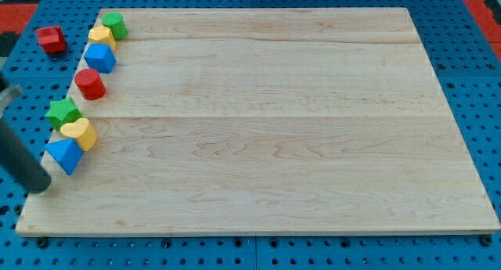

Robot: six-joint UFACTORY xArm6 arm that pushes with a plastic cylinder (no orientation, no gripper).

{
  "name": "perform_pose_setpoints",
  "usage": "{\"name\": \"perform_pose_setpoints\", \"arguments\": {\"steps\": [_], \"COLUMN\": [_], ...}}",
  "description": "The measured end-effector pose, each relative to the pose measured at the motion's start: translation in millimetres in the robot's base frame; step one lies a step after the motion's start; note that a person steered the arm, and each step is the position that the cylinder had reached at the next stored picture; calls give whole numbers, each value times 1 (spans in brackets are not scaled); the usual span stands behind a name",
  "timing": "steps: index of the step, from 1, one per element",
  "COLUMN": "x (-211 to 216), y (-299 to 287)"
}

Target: Place the yellow heart below the green star

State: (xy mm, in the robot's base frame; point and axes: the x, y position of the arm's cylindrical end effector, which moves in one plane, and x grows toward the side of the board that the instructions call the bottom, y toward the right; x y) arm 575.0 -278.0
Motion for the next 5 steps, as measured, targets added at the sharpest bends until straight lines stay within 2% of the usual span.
{"name": "perform_pose_setpoints", "arguments": {"steps": [1, 2, 3, 5], "x": [4, -79, -100, -85], "y": [51, 122, 72, 56]}}
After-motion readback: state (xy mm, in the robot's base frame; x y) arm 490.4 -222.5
